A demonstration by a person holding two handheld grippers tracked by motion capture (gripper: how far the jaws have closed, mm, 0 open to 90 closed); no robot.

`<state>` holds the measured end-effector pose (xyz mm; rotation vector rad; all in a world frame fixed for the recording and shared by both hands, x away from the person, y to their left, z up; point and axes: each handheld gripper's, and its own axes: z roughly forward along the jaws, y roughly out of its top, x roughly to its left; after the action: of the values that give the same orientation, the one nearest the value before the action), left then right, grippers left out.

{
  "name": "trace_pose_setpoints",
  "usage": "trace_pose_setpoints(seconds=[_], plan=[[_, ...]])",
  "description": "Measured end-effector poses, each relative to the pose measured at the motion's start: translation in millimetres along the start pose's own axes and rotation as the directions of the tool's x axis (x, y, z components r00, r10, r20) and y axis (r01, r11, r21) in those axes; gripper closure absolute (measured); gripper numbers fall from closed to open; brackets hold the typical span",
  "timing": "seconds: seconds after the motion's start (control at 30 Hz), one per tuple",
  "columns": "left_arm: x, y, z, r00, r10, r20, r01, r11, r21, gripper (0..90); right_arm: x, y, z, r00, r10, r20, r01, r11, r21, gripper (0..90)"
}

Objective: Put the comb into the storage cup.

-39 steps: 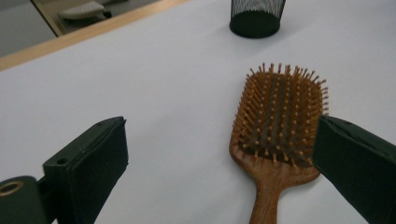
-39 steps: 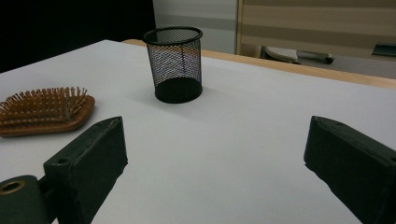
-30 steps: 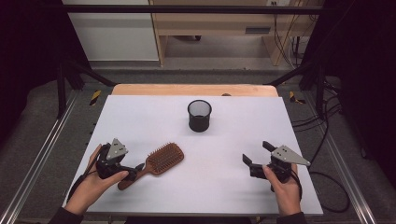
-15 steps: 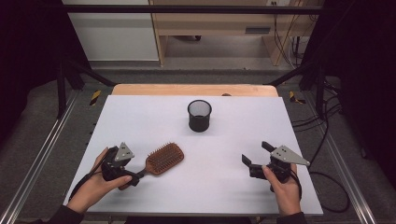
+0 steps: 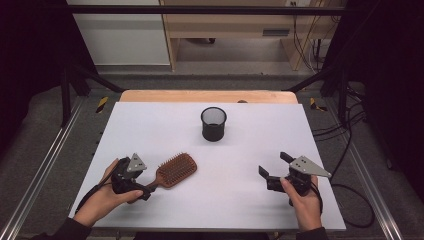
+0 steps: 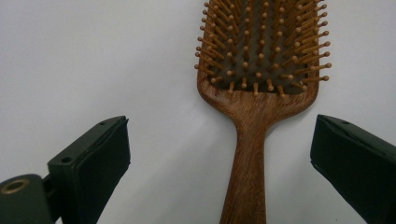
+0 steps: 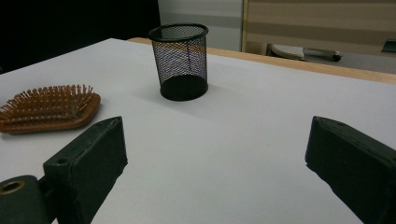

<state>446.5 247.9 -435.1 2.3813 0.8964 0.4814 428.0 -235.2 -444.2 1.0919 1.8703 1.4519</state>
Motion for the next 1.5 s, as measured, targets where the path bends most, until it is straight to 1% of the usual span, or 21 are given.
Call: trace_pose_setpoints(seconds=[0.1,0.4,0.6,0.7,0.77,0.87,0.93,1.0,1.07,1.13,1.23,1.37,1.5], plan=[[3.1,-0.5,1.3,0.9999,-0.013,0.002,0.013,0.9999,-0.002,5.2,-0.3,-0.2,0.6,1.0,0.0,0.0,0.0,1.0,0.001,5.3],[6.8,-2.7,9.2,0.9994,-0.026,0.024,0.025,0.9992,0.031,5.8,0.4,-1.1,2.6,1.0,-0.004,-0.003,0.004,1.0,0.015,5.2],[2.4,-0.9,13.6,0.9989,-0.013,0.045,0.011,0.9981,0.06,6.0,0.3,-1.6,2.9,1.0,-0.002,-0.005,0.002,1.0,0.019,5.4],[1.3,0.3,15.4,0.9985,-0.011,0.053,0.007,0.9968,0.08,8.9,0.2,-1.7,3.5,1.0,-0.002,-0.009,0.002,1.0,0.02,5.4],[1.2,1.7,16.0,0.998,-0.009,0.063,0.003,0.9955,0.095,14.1,0.1,-2.0,3.8,1.0,0.0,-0.009,0.0,1.0,0.023,5.4],[0.5,4.2,15.9,0.9957,-0.007,0.093,-0.004,0.993,0.118,23.0,0.0,-2.1,4.0,1.0,0.002,-0.009,-0.001,1.0,0.024,5.5],[-0.2,6.1,14.7,0.9946,-0.001,0.104,-0.012,0.9924,0.122,32.0,0.0,-2.2,4.1,0.9999,0.006,-0.011,-0.006,1.0,0.026,5.6],[-1.1,8.1,14.1,0.9919,0.009,0.126,-0.026,0.9905,0.135,36.3,-0.2,-2.5,4.6,0.9999,0.006,-0.014,-0.006,1.0,0.028,5.7],[-2.4,10.1,14.2,0.9911,0.018,0.132,-0.037,0.9885,0.147,40.9,-0.1,-2.9,5.3,0.9999,0.005,-0.016,-0.005,0.999,0.032,5.7],[-3.1,11.5,15.2,0.9892,0.02,0.145,-0.045,0.9851,0.166,43.6,0.1,-3.0,5.8,0.9998,0.004,-0.018,-0.003,0.999,0.033,5.7],[-3.3,12.2,17.9,0.989,0.025,0.146,-0.054,0.9787,0.198,45.9,0.1,-3.5,6.1,0.9998,0.005,-0.019,-0.005,0.999,0.037,5.8],[-3.6,12.9,21.3,0.9866,0.023,0.162,-0.057,0.9752,0.214,49.7,-0.6,-4.3,7.5,0.9997,0.008,-0.021,-0.007,0.999,0.042,5.9],[-3.7,14.5,23.1,0.9861,0.024,0.164,-0.06,0.9737,0.22,53.6,-1.2,-4.9,8.7,0.9997,0.012,-0.024,-0.011,0.999,0.046,6.0]])
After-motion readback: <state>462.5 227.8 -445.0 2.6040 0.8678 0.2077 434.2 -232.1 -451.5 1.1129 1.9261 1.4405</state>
